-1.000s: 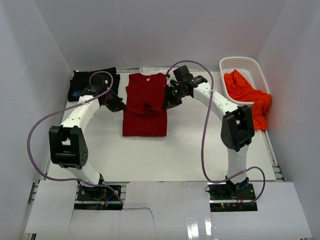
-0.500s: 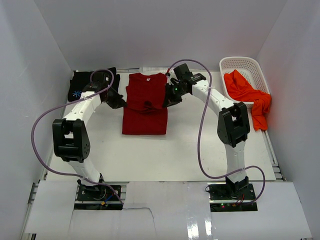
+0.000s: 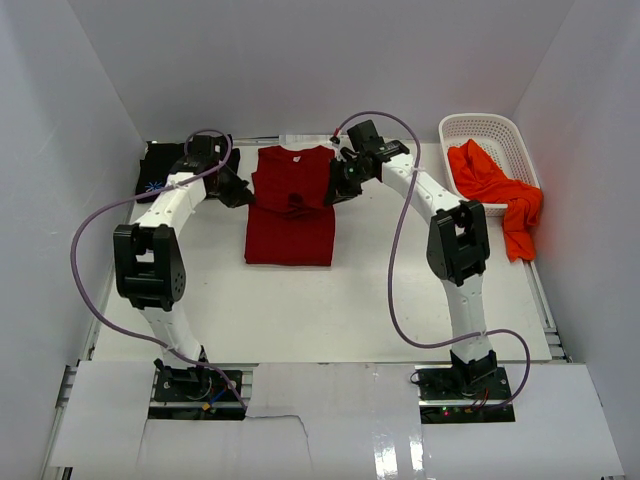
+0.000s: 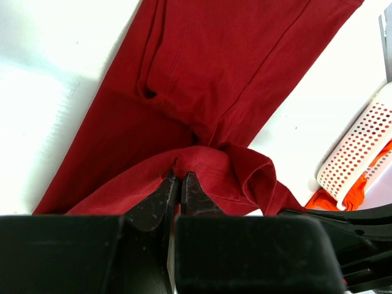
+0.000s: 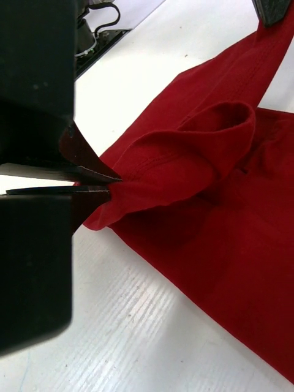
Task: Fold and stack the t-shirts
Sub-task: Fold the folded rectangular tshirt in 1/3 of the way
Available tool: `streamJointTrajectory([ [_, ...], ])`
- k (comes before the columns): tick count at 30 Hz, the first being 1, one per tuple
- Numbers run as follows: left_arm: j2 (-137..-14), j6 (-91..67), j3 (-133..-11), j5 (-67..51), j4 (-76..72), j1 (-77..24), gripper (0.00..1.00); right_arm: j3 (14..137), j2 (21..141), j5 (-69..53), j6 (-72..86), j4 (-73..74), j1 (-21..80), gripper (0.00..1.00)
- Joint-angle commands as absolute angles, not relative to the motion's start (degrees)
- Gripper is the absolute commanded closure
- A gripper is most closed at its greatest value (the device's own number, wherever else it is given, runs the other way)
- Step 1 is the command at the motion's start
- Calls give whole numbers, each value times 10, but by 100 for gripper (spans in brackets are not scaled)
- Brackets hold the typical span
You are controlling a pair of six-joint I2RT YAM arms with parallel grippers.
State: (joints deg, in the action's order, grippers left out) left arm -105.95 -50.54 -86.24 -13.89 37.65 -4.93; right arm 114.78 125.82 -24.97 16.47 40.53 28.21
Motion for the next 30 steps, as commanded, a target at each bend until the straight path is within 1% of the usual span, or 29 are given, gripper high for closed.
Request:
streamJointTrajectory([
  [1, -1064, -492, -897, -127, 366, -44, 100, 1180, 1267, -265, 156, 400, 273, 92],
  [15, -1126, -487, -933, -132, 349, -44, 100, 1176, 1301, -286, 163, 354, 258, 92],
  [30, -1145, -490, -951, -130, 346, -44, 100, 1232, 1351, -323, 171, 345, 250, 92],
])
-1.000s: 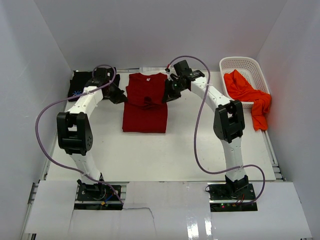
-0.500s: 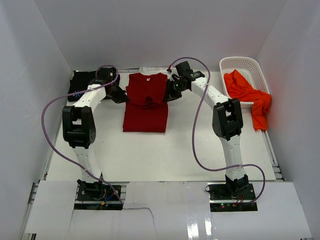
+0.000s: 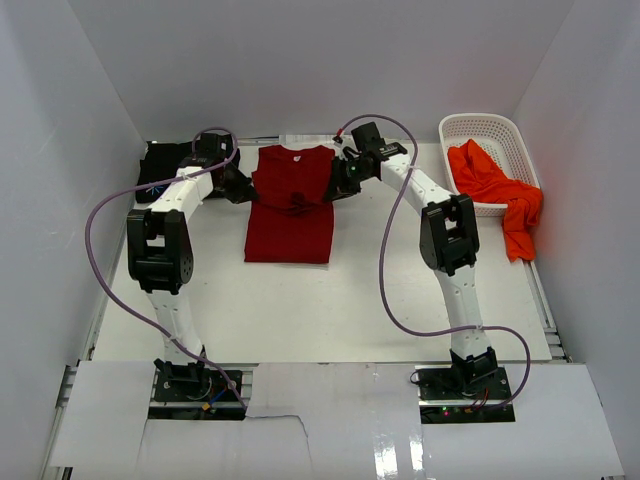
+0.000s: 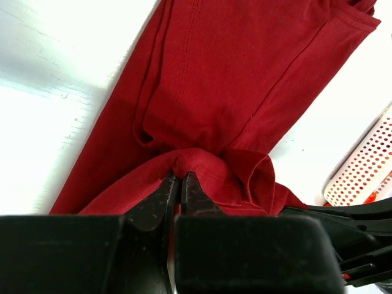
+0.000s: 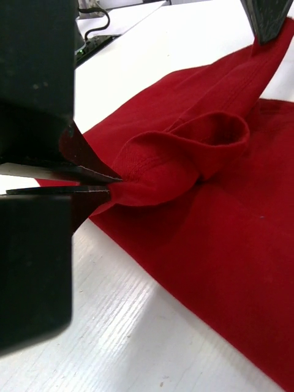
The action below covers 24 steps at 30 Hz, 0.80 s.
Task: Fold and stack the t-shirts
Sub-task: Fold the folded rectangular tshirt in 1/3 of the way
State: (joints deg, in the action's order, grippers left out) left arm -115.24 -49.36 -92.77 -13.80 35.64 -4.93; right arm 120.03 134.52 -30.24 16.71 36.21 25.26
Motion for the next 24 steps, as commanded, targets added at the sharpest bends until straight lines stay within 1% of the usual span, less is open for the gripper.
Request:
streamJointTrajectory([
  [1, -1145, -490, -951, -130, 346, -44, 100, 1234, 1353, -325, 172, 344, 250, 92],
  [14, -1141, -502, -942, -120, 344, -44, 100, 1274, 1386, -355, 189, 330, 249, 92],
  [20, -1144, -507, -948, -115, 343, -43, 100, 1275, 1396, -354, 189, 330, 245, 90],
  [23, -1148, -511, -949, -113, 341, -42, 100, 1268, 1404, -353, 190, 325, 243, 87],
  [24, -1152, -512, -949, -114, 341, -42, 99, 1267, 1404, -352, 191, 323, 242, 79],
])
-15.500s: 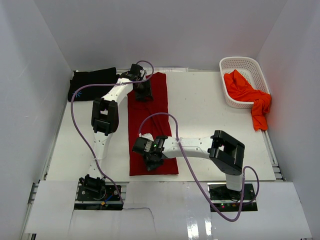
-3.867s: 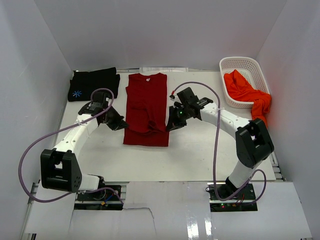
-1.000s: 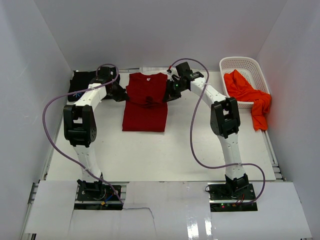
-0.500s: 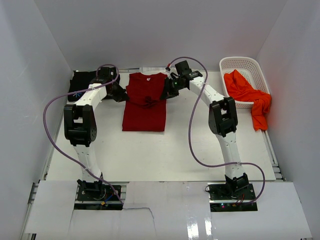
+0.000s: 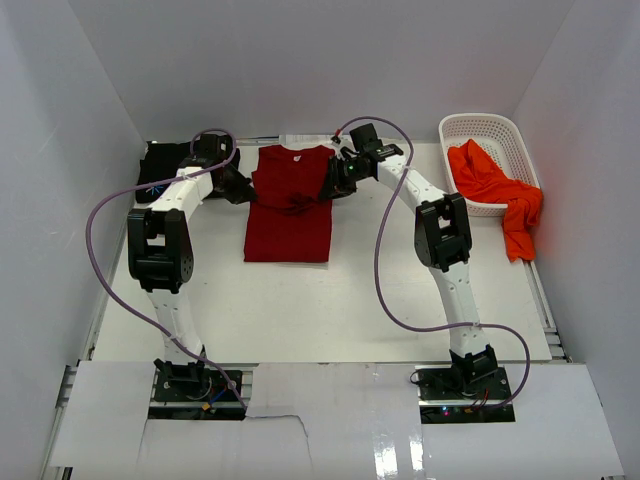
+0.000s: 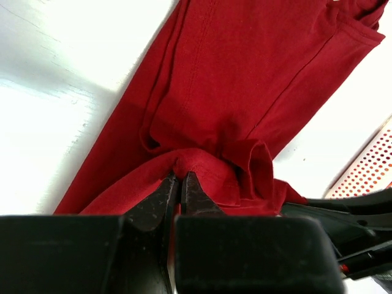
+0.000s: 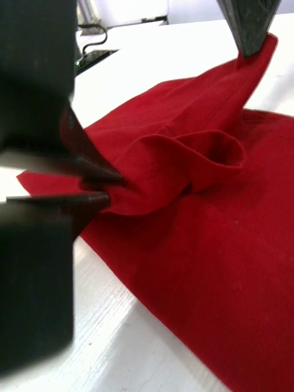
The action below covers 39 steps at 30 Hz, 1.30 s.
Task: Fold and stack the t-shirts
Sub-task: Fold the folded rectangular tshirt in 1/3 of the way
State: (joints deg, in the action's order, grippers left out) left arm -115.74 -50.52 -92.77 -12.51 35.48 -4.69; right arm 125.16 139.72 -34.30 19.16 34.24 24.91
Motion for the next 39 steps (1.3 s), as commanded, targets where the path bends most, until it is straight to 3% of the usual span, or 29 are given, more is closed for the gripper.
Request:
streamJointTrajectory([
  [1, -1157, -508, -952, -124, 338, -41, 88, 1264, 1406, -352, 192, 321, 240, 72],
  [2, -1160, -506, -954, -127, 336, -41, 74, 1262, 1408, -349, 193, 317, 238, 66],
  [3, -1163, -508, -955, -129, 336, -41, 44, 1260, 1411, -348, 195, 316, 237, 58],
  [6, -1165, -513, -954, -134, 328, -40, 16, 1259, 1410, -339, 195, 312, 236, 50],
  [8, -1158, -512, -958, -127, 316, -40, 13, 1259, 1401, -327, 197, 305, 235, 44],
  [17, -1110, -475, -1016, -85, 289, -40, 12, 1259, 1363, -338, 233, 258, 227, 38],
  [25, -1019, -404, -872, -103, 325, -40, 11, 991, 1220, -336, 210, 232, 229, 37],
  [29, -989, -383, -784, -94, 330, -40, 3, 863, 1166, -347, 216, 198, 231, 36],
  [39, -1023, -373, -697, -100, 315, -40, 3, 759, 1161, -395, 299, 88, 270, 33],
])
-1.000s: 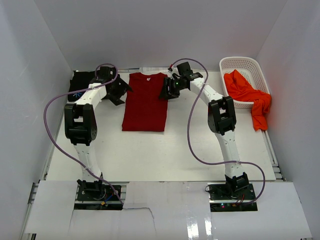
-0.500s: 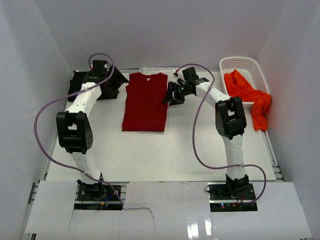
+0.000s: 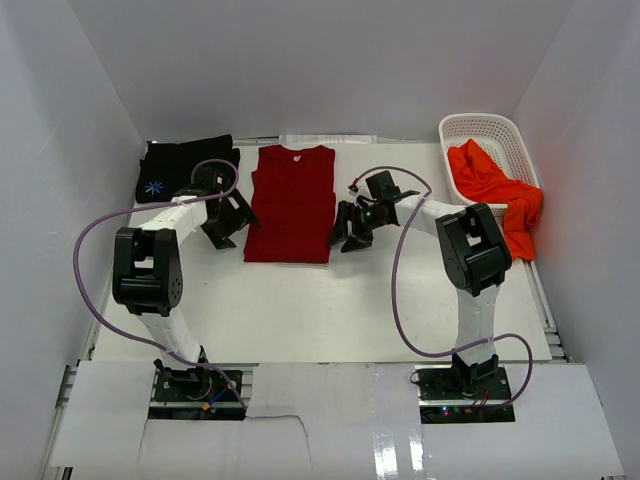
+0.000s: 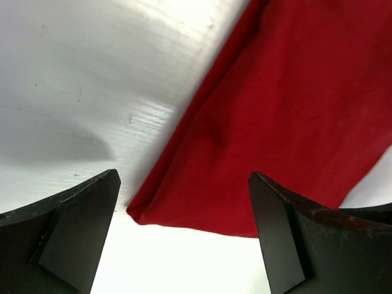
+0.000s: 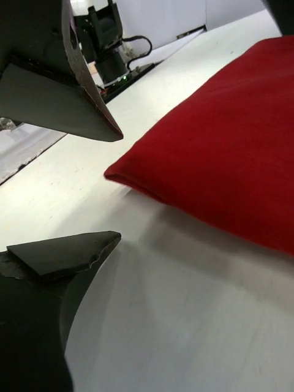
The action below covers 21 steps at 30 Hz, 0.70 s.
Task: Fold and stack the t-shirts
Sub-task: Fold the folded rectangular tshirt in 1/3 of the way, then grab one side of the 2/3 rectangular tshirt with both arms
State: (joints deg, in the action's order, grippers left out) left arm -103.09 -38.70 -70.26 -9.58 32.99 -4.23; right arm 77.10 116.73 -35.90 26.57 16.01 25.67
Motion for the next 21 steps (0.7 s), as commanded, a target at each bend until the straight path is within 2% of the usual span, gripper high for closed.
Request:
streamJointTrajectory([
  [1, -1026, -370, -695, -97, 313, -40, 3, 757, 1165, -397, 314, 77, 272, 33],
  [9, -1044, -349, -678, -105, 280, -40, 3, 780, 1215, -408, 352, 30, 295, 33],
  [12, -1046, -346, -667, -112, 264, -39, 3, 786, 1224, -401, 356, 29, 299, 35],
  [14, -1048, -344, -664, -119, 256, -40, 4, 787, 1228, -400, 355, 30, 300, 40],
  [15, -1050, -344, -662, -122, 256, -40, 4, 788, 1231, -396, 355, 36, 300, 48],
  [18, -1052, -345, -657, -131, 253, -40, 7, 789, 1237, -390, 349, 42, 300, 64],
  [21, -1045, -345, -644, -138, 254, -40, 10, 788, 1237, -386, 346, 48, 300, 84],
])
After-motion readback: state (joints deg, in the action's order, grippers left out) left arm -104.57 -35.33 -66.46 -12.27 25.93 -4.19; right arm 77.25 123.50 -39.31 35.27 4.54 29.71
